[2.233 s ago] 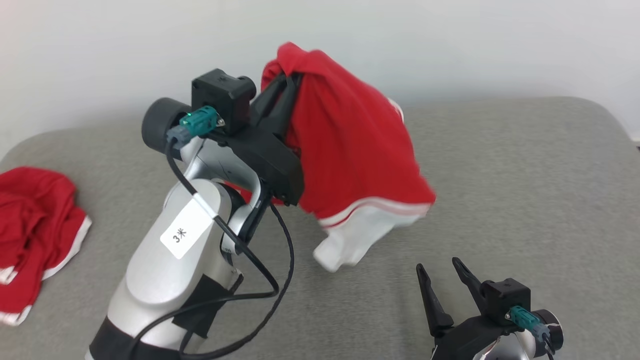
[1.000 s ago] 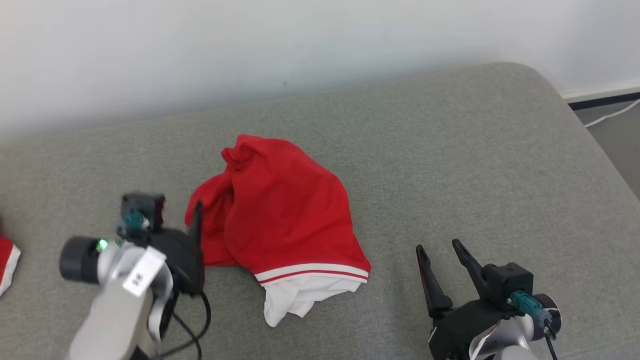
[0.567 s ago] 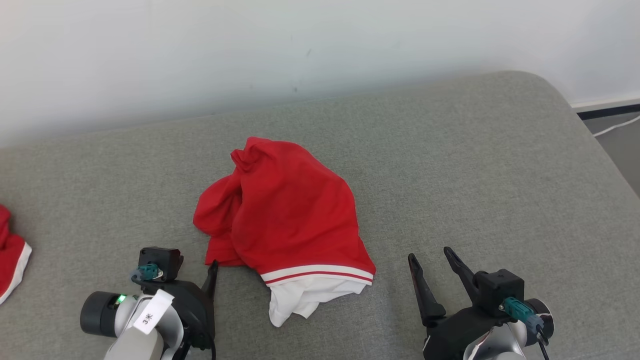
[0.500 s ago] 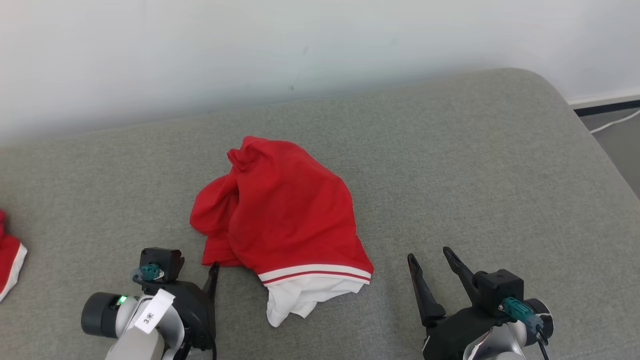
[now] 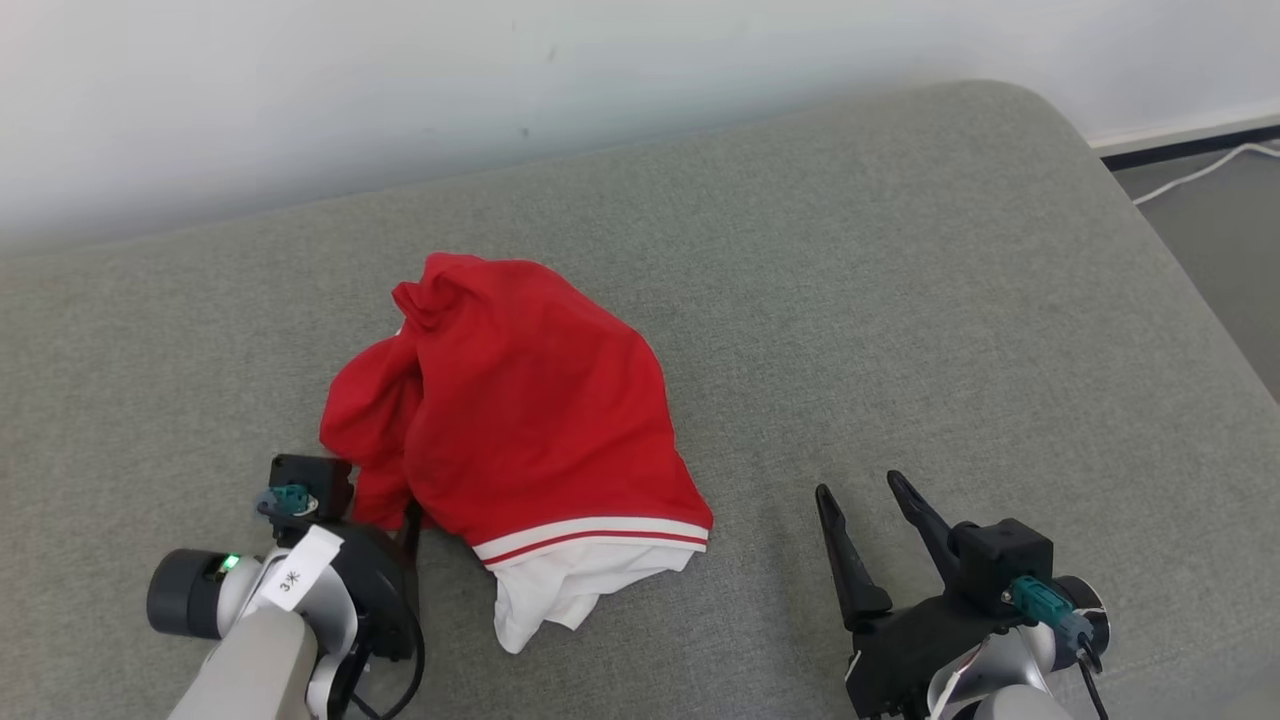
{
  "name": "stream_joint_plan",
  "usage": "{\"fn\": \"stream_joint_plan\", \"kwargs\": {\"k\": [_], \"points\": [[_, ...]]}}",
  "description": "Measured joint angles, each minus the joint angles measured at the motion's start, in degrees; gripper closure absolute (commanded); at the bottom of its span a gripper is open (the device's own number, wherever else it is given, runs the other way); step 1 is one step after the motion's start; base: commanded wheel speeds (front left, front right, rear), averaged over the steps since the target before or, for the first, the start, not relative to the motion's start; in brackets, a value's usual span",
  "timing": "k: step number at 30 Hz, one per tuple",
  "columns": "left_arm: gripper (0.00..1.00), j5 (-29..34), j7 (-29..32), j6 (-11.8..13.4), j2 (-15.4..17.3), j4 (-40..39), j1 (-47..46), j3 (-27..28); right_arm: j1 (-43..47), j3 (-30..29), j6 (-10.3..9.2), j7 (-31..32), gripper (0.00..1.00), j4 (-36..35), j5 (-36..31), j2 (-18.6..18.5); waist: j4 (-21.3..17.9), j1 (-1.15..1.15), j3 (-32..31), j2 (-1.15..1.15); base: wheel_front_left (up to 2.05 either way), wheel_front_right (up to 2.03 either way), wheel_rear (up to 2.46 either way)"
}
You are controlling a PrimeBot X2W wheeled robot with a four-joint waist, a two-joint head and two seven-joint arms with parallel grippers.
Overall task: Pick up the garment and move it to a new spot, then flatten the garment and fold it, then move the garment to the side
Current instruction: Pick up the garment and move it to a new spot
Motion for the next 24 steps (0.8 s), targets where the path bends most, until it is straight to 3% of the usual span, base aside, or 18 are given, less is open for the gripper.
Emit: {"fn": "stream_joint_plan", "kwargs": {"k": [1,2,3,13,24], "points": [[0.48,0.0,0.0,0.0,0.03,0.19,-0.28,0.05,-0.02,-0.2,0.0,-0.01,0.0,0.07,0.0,0.0,-0.17,0.0,0.22,0.0,0.0,0.0,0.0],[0.64,0.0,0.0,0.0,-0.01,0.36,-0.45,0.1,-0.01,-0.35,0.0,-0.02,0.0,0.16,0.0,-0.01,-0.3,0.0,0.4,0.0,0.0,0.0,0.0],[1.0,-0.01,0.0,0.0,-0.05,0.52,-0.53,0.14,-0.01,-0.49,0.0,-0.02,0.0,0.24,0.0,-0.02,-0.4,0.0,0.54,0.0,0.0,0.0,0.0],[1.0,-2.44,-1.26,0.57,-1.1,0.88,-2.09,2.88,0.03,-1.66,-0.01,-0.6,0.0,0.71,0.01,-0.03,1.07,0.0,0.26,0.0,0.0,0.0,0.0],[1.0,-1.36,-9.82,1.82,-1.16,-17.13,-13.96,5.34,0.1,-0.73,-0.02,-1.02,0.0,2.69,0.19,0.16,3.4,0.0,-2.36,0.0,0.0,0.0,0.0]]}}
